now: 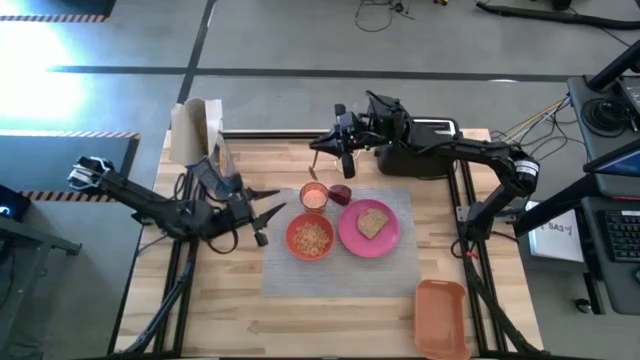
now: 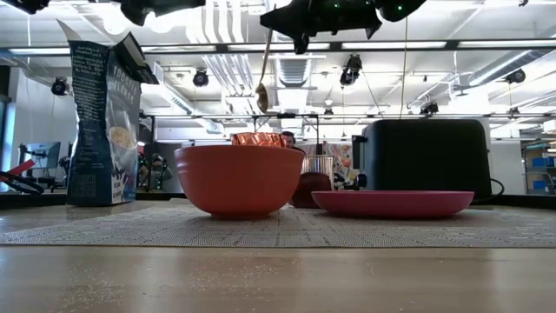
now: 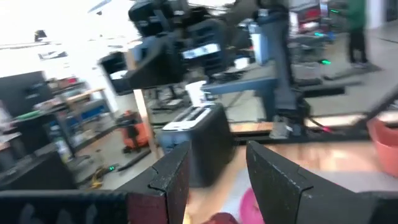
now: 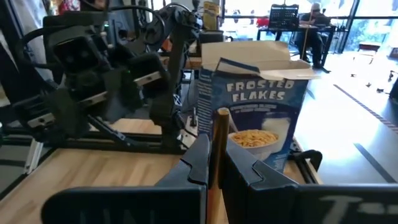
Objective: Arrange a breakfast setting
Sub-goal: Put the gold spoon on the gray tablemat to the left of the orange bowl
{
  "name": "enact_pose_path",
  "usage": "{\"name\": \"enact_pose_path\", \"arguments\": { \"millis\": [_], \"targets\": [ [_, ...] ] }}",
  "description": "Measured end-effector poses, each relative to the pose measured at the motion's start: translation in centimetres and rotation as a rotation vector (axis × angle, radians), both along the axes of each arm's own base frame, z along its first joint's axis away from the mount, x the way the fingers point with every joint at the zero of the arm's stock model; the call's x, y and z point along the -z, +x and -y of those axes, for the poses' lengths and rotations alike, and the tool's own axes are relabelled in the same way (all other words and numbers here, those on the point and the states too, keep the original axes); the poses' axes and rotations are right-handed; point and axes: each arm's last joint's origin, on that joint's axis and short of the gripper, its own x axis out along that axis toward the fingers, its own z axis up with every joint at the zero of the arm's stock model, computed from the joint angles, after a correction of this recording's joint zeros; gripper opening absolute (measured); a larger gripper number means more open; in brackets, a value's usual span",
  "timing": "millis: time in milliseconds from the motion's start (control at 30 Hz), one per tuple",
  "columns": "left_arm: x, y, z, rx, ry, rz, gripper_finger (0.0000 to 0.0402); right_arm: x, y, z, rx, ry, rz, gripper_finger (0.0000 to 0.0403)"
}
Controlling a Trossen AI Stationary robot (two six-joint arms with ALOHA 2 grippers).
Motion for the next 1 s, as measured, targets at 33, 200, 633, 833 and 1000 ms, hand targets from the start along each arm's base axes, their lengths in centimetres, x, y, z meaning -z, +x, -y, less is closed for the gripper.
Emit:
{"name": "enact_pose_path", "arguments": {
  "millis": [33, 200, 633, 833, 1000],
  "targets": [
    [0.0, 0.1, -0.1, -0.028, -0.005, 0.01, 0.0139, 0.0, 0.1, -0.1, -0.004, 0.0, 0.0, 0.0009],
    [0.3, 0.9, -1.2, -0.121, 0.014, 0.0, 0.0139, -0.2, 0.4, -1.2, -0.037, -0.009, 0.022, 0.0009],
    [0.0, 2.0, -2.2, 0.077, -0.093, 0.137, 0.0139, -0.5, 1.2, -4.1, -0.206, -0.098, 0.07, 0.0009],
    [-0.2, 2.0, -2.3, 0.075, -0.101, 0.155, 0.0149, -0.5, 1.2, -4.2, -0.247, -0.097, 0.073, 0.0011],
    [-0.3, 2.8, -2.5, 0.077, -0.096, 0.151, 0.0186, -0.1, 1.7, -4.9, -0.312, -0.123, 0.084, 0.0011]
  ]
}}
